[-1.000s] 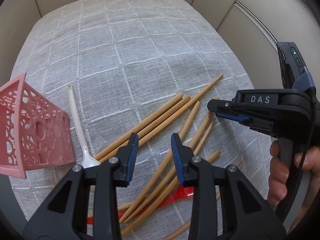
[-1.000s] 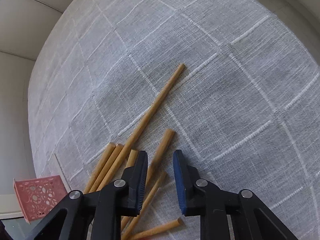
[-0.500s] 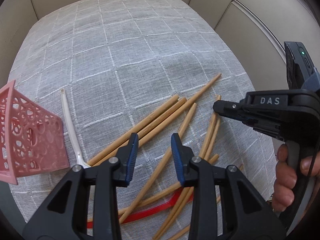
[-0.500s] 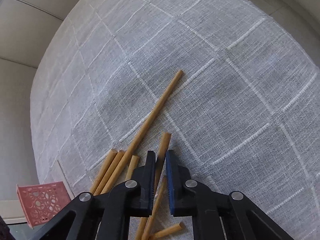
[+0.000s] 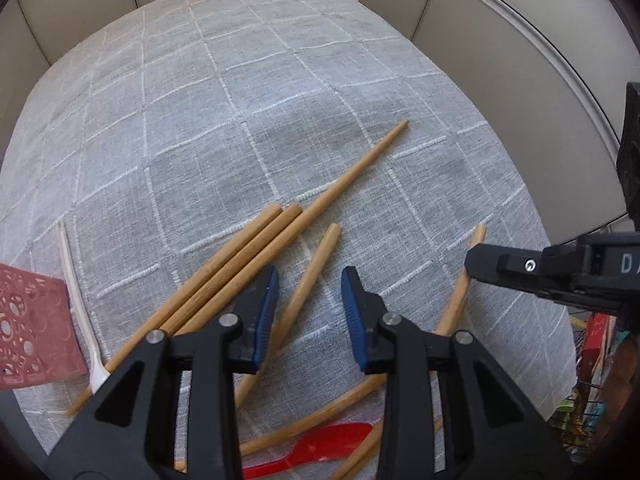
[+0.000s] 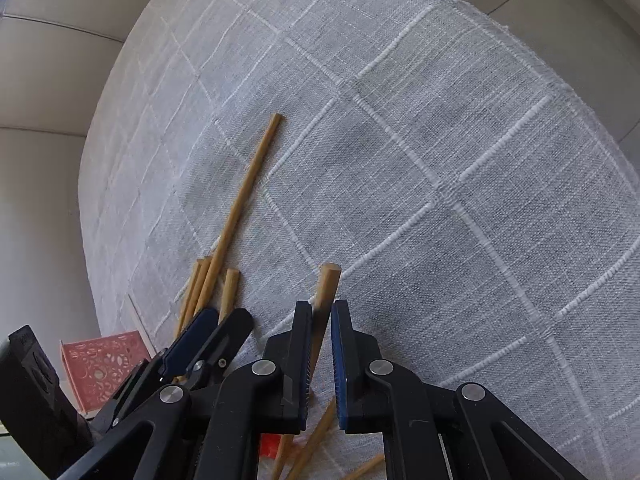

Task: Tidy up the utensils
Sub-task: 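Close the left tool on one wooden chopstick while the right tool grasps another, then carry both chopsticks upright over the pink basket and lower them in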

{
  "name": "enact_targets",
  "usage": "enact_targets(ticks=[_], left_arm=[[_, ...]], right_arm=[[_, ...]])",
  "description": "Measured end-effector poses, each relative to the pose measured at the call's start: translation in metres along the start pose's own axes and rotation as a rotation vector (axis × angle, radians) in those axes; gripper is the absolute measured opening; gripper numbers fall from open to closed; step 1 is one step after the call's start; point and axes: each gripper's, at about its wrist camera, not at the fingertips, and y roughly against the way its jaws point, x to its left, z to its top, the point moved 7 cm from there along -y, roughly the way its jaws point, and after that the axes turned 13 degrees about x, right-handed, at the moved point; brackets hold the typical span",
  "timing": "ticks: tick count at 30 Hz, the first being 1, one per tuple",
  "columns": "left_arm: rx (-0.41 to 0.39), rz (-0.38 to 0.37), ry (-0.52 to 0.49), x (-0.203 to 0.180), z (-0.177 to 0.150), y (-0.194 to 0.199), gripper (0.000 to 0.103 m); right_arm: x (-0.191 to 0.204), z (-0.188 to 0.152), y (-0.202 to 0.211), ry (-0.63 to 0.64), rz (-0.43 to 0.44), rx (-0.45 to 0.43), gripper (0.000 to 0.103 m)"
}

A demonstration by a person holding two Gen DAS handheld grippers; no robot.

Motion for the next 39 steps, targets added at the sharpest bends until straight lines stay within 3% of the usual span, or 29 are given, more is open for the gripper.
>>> enact_targets(ticks=[1,3,7,14,25,33,39], left_arm=[[-0.004,0.027,-0.001,0.001,0.0,0.0,0.016],[-0.006,0.024,0.006,0.003,0.0,0.001,0.01],[-0.054,0.037,0.031,0.013,-0.004,0.02,0.008],[-0.196,0.04,0.052,0.025,-0.021,0.084,0.008],[-0.495,0.061,0.094,0.06,-0.062,0.191,0.008],[-0.778,0.047,0.227,0.11,-0.087,0.262,0.008],[-0.913,0.063,0.338,0.146,-0.083,0.281,0.008]], right_arm=[[-0.003,0.002,0.004,0.001,0.004,-0.004,0.008],[-0.004,0.003,0.01,0.011,0.012,-0.011,0.008],[-0.003,-0.003,0.029,0.06,0.009,-0.037,0.008],[0.036,-0.032,0.056,0.193,-0.019,-0.129,0.008],[0.11,-0.094,0.093,0.434,-0.047,-0.323,0.007],[0.15,-0.115,0.115,0.537,-0.023,-0.445,0.007],[0.177,-0.126,0.133,0.581,0.045,-0.522,0.007]])
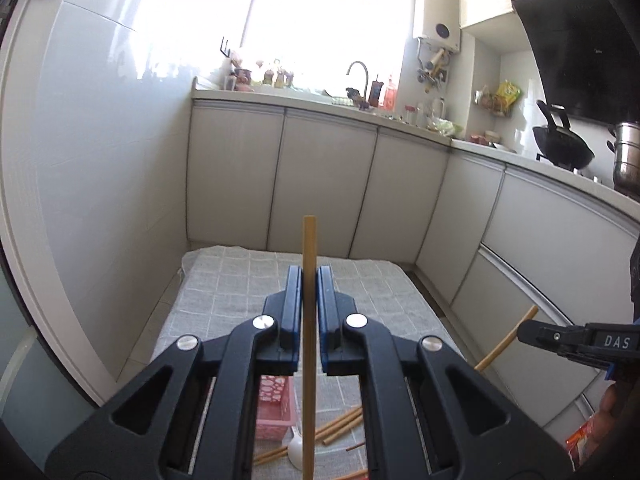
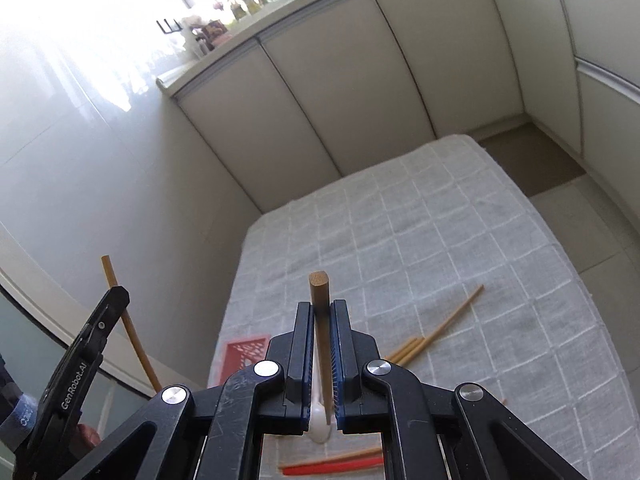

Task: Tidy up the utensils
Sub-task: 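Carry both chopsticks upright over the pink basket and lower them in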

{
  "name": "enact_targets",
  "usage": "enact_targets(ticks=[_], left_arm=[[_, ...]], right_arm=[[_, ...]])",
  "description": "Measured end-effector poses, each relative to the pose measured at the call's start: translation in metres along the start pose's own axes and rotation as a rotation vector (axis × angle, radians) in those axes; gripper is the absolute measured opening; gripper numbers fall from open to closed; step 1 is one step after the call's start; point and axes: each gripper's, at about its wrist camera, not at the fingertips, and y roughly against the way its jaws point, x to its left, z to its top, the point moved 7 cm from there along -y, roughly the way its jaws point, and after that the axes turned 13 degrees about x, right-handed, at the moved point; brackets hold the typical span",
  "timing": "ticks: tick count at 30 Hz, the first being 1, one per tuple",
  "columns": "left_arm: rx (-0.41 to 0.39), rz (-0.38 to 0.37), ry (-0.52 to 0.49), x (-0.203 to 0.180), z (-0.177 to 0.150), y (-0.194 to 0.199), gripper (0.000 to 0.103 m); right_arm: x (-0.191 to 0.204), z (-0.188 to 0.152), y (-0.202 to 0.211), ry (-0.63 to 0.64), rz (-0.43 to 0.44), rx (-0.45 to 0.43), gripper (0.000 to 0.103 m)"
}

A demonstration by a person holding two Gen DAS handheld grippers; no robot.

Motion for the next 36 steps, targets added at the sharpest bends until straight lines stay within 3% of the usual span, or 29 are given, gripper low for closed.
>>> enact_targets(ticks=[8,11,16,29,36], left_arm=[[-0.144,0.031,0.071,0.022,0.035,-0.005,0.008],[-0.165,0.045,0.08,0.027,0.042,-0.019,0.008],[-0.167,0.061,0.06,0.035,0.04,-0.049,0.008],[-0.082,0.087,-0.081,0.037,0.007,-0.094,0.008],[-0.057,0.083,-0.104,0.042,0.009,-0.094,0.008]], right_arm=[[0.033,0.018,0.012,0.029,0.1,-0.106,0.007],[0.044,0.024,0.012,0.035,0.135,-0.137,0.007],[0.059,0.031,-0.006,0.046,0.17,-0.14,0.007],[0.076,0.024,-0.081,0.137,0.124,-0.146,0.007],[0.083,0.03,-0.066,0.143,0.141,-0.172,0.006]])
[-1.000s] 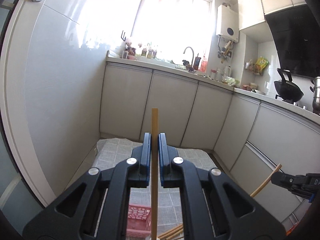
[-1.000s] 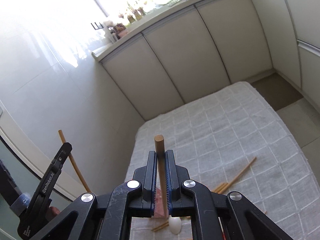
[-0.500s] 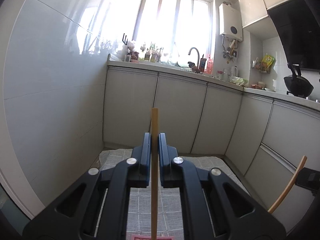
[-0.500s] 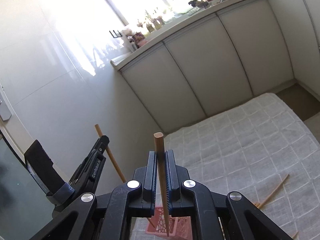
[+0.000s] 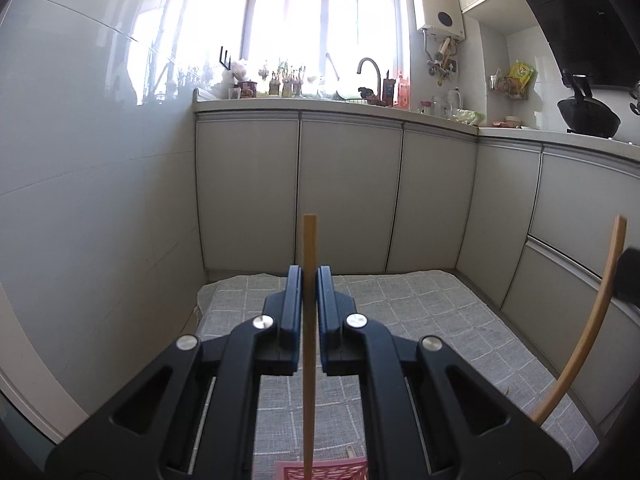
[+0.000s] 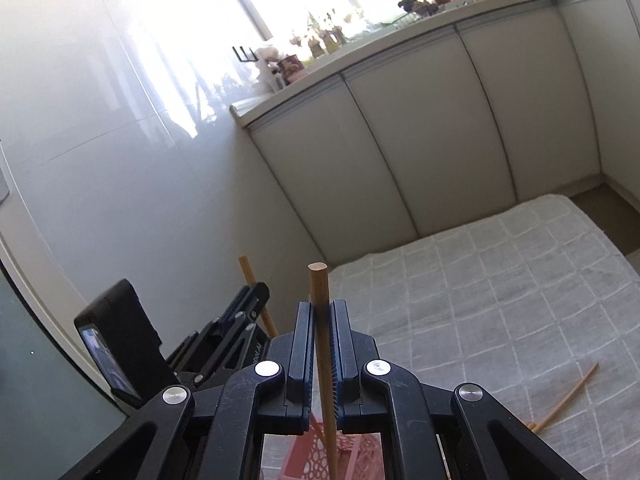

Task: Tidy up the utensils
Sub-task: 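Carry both chopsticks upright over the pink basket and lower them in, then open both tools and move them back toward the remaining chopsticks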

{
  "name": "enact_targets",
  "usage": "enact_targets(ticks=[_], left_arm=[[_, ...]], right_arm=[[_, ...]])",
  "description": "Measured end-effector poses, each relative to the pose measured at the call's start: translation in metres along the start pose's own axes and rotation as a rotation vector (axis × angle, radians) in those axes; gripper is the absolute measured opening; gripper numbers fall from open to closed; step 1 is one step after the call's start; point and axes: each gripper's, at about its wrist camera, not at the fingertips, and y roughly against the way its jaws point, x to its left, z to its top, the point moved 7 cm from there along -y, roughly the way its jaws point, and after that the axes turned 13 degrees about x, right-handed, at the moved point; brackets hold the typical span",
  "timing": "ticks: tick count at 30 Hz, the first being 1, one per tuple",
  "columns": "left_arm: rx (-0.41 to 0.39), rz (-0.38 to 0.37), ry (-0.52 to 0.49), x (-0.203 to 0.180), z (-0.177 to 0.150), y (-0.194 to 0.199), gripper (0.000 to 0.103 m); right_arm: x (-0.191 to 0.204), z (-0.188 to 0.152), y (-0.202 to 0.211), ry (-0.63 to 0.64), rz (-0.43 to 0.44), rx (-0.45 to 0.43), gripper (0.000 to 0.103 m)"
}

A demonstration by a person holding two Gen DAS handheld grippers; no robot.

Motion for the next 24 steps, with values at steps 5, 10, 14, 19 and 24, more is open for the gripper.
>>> enact_targets(ticks=[5,10,14,19,24], left_arm=[[0.047,-0.012,-0.025,-0.002,-0.002,-0.005,0.008],[0.105,-0.015,-0.05,-0.004,-0.01,-0.011,0.008],[0.148,-0.027,-0.043,-0.003,-0.017,-0.015,0.008],[0.187,-0.022,-0.03,0.0,-0.022,-0.014,0.021],[0.231,-0.011,-0.043,-0.003,-0.022,0.002,0.054]], right_arm=[[0.006,0.011,0.018,0.0,-0.003,-0.088,0.006],[0.001,0.01,0.008,-0.023,-0.004,-0.122,0.006],[-0.002,0.0,-0.016,-0.014,-0.026,-0.086,0.005],[-0.007,-0.015,-0.045,0.004,-0.046,0.015,0.008],[-0.021,-0.018,-0.038,-0.055,-0.021,0.055,0.039]])
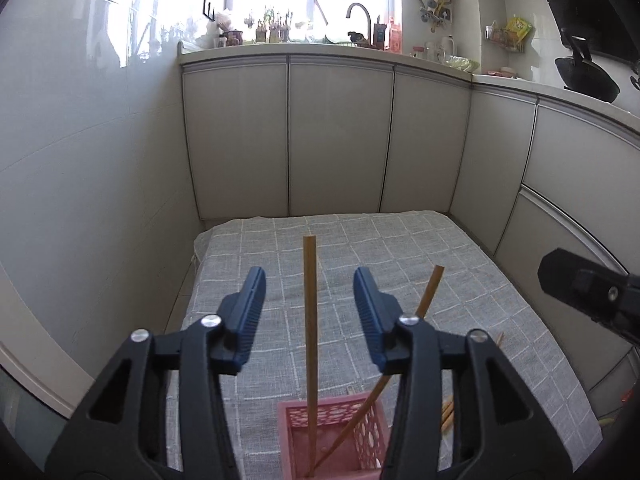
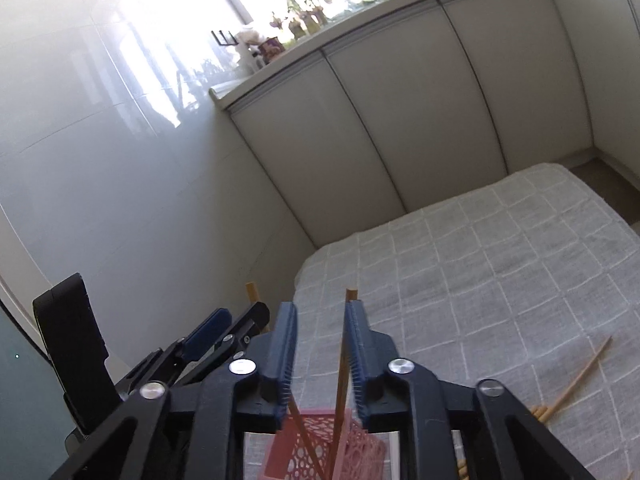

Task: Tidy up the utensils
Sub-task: 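Open both tools and move them back toward the remaining chopsticks, then grasp a wooden chopstick with the left tool and lift it upright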

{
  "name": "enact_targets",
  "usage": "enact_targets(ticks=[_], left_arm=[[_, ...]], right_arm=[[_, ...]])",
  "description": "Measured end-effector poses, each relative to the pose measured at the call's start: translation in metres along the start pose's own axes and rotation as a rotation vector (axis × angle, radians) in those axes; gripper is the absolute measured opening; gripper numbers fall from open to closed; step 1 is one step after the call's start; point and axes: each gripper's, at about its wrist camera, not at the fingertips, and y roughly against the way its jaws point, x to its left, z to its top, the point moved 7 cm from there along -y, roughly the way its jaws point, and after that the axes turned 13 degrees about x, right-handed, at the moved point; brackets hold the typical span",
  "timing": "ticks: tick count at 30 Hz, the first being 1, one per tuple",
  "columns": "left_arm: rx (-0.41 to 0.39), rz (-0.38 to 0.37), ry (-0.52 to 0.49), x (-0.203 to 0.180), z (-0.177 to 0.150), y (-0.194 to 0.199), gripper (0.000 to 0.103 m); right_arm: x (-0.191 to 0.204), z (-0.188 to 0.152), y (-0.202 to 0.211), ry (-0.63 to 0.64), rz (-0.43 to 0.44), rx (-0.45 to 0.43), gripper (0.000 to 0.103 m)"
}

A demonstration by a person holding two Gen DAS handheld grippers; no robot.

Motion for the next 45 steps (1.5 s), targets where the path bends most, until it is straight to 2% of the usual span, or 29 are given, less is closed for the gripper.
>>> enact_targets(ticks=[7,9,12,16,21,28,33,39,41,44,45], left_arm=[[0.108,0.003,-0.018,-0.009,-0.019,0.03,0.081],[0.149,0.006,-0.024,-0.012,-0.027,0.036,0.082],[0.205,0.013,-0.034,-0.017,-0.038,0.044,0.084],[0.261,0.002,-0.04,-0.029,-0.055,0.055,0.09],[0.346,-0.03,-0.051,-0.054,-0.082,0.06,0.09],[0.432,-0.089,-0.102,-0.093,-0.122,0.052,0.09],[0.517,-0.087,-0.171,-0.11,-0.151,0.033,0.09],[0.597,-0.126,-0.224,-0.141,-0.167,0.011,0.09],[0.623,-0.163,-0.229,-0.157,-0.17,0.001,0.086],[0.66,-0.237,-0.244,-0.184,-0.173,-0.014,0.065],[0.674,-0.265,-0.25,-0.194,-0.174,-0.02,0.054]], right_arm=[[-0.027,-0.006,0.029,-0.041,-0.058,0.083,0.057],[-0.04,-0.01,0.039,-0.054,-0.092,0.102,0.066],[-0.061,-0.02,0.052,-0.075,-0.16,0.142,0.072],[-0.091,-0.038,0.064,-0.137,-0.227,0.219,0.073],[-0.119,-0.063,0.081,-0.204,-0.28,0.293,0.078],[-0.157,-0.099,0.096,-0.269,-0.362,0.399,0.081],[-0.179,-0.121,0.096,-0.296,-0.405,0.495,0.081],[-0.209,-0.147,0.098,-0.347,-0.457,0.586,0.081],[-0.219,-0.154,0.099,-0.357,-0.486,0.616,0.081],[-0.231,-0.163,0.099,-0.357,-0.513,0.652,0.081],[-0.234,-0.165,0.1,-0.361,-0.514,0.66,0.081]])
